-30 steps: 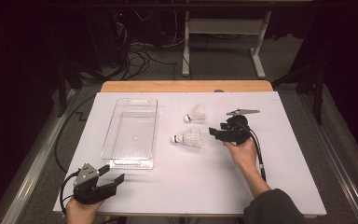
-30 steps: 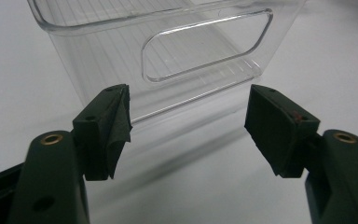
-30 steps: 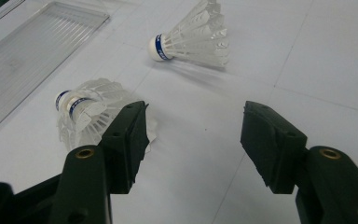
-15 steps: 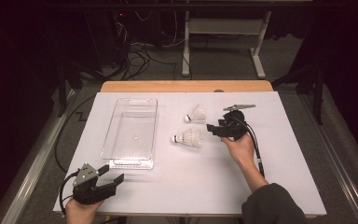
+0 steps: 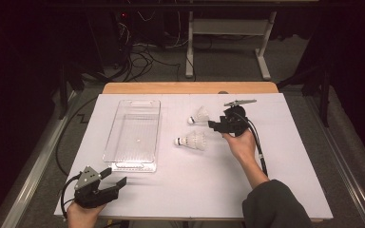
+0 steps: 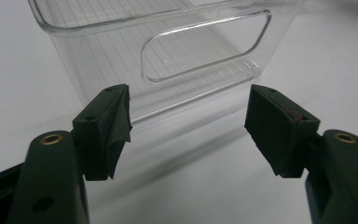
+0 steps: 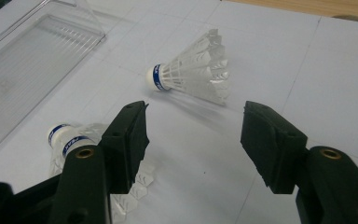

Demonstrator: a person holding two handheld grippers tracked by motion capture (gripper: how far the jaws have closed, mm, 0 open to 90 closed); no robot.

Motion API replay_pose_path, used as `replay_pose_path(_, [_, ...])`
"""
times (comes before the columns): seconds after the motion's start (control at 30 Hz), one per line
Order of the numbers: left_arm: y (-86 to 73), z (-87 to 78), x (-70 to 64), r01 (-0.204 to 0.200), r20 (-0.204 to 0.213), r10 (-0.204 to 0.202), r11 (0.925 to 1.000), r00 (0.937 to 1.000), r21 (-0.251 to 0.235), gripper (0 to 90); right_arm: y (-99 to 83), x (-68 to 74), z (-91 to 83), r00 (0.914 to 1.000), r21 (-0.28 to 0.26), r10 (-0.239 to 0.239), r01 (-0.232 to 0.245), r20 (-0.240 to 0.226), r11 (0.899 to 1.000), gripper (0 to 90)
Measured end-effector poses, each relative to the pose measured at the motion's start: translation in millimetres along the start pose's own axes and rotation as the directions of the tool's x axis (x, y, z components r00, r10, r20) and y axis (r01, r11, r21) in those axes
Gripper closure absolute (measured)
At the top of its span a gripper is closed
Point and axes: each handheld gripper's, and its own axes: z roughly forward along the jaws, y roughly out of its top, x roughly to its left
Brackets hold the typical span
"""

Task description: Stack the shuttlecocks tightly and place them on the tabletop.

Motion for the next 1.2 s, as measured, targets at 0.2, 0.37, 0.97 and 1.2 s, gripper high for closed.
replay_pose_path(0.2, [0.1, 0.2, 0.2, -0.001, 0.004, 0.001, 1.0, 1.0, 0.001, 32.1, 5.7, -0.4, 5.0, 0.9999, 0.027, 0.006, -0.005, -0.008, 1.0, 41.7])
replay_pose_path(0.37, [0.2, 0.6, 0.3, 0.0, 0.004, 0.0, 1.0, 1.0, 0.001, 32.1, 12.9, -0.6, 8.7, 1.0, 0.038, -0.001, 0.001, -0.01, 0.999, 40.8])
replay_pose_path(0.97, [0.1, 0.5, -0.3, 0.0, 0.01, 0.0, 1.0, 1.0, 0.001, 32.2, 34.9, -0.1, 26.4, 0.9996, 0.064, 0.028, -0.028, -0.001, 0.998, 39.6])
replay_pose_path(1.2, [0.2, 0.5, -0.4, -0.003, 0.011, 0.003, 1.0, 0.9999, 0.002, 32.2, 40.3, -1.7, 33.7, 0.9991, 0.088, 0.043, -0.043, 0.002, 0.995, 39.9])
